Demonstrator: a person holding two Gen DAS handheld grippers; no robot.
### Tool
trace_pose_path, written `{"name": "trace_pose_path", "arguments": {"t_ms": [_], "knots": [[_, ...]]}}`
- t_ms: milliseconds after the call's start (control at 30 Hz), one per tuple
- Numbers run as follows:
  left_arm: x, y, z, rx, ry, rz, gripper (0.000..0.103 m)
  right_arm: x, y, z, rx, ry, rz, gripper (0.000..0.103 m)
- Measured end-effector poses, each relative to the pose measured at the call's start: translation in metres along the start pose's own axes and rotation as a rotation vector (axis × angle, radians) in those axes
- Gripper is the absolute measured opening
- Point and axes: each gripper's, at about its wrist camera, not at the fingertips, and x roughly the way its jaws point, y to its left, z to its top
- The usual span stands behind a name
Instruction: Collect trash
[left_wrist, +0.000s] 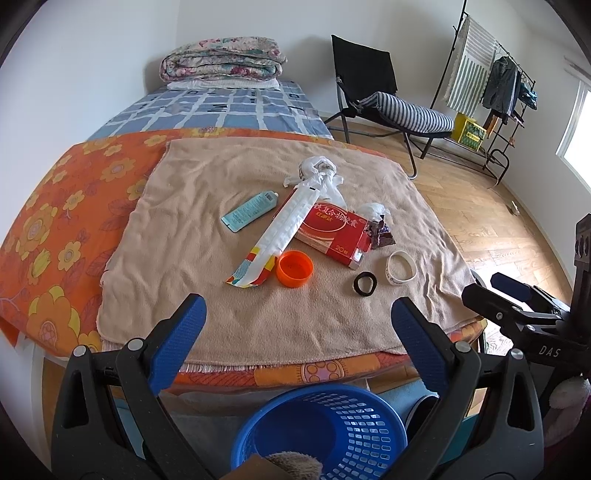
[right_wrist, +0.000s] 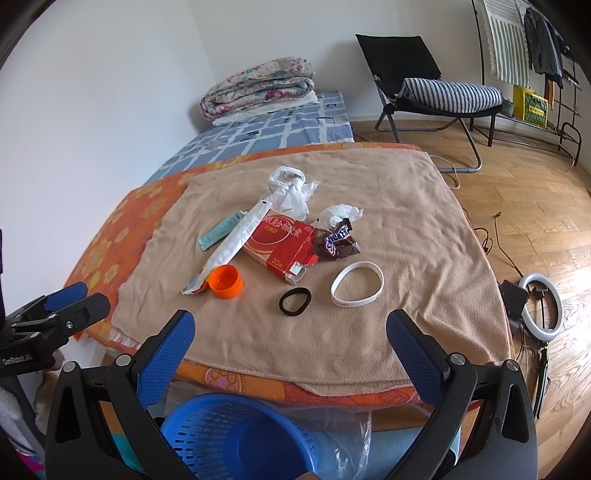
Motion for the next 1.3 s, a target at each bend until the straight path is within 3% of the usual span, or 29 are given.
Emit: {"name": "trace_pose_path", "arguments": {"t_ms": [1300], "knots": [[0.007, 0.0, -0.014, -0.006, 0.017, -0.003, 0.102, 0.009, -0.001, -0.005, 0.02, 0.058, 0.008, 0.103]]}}
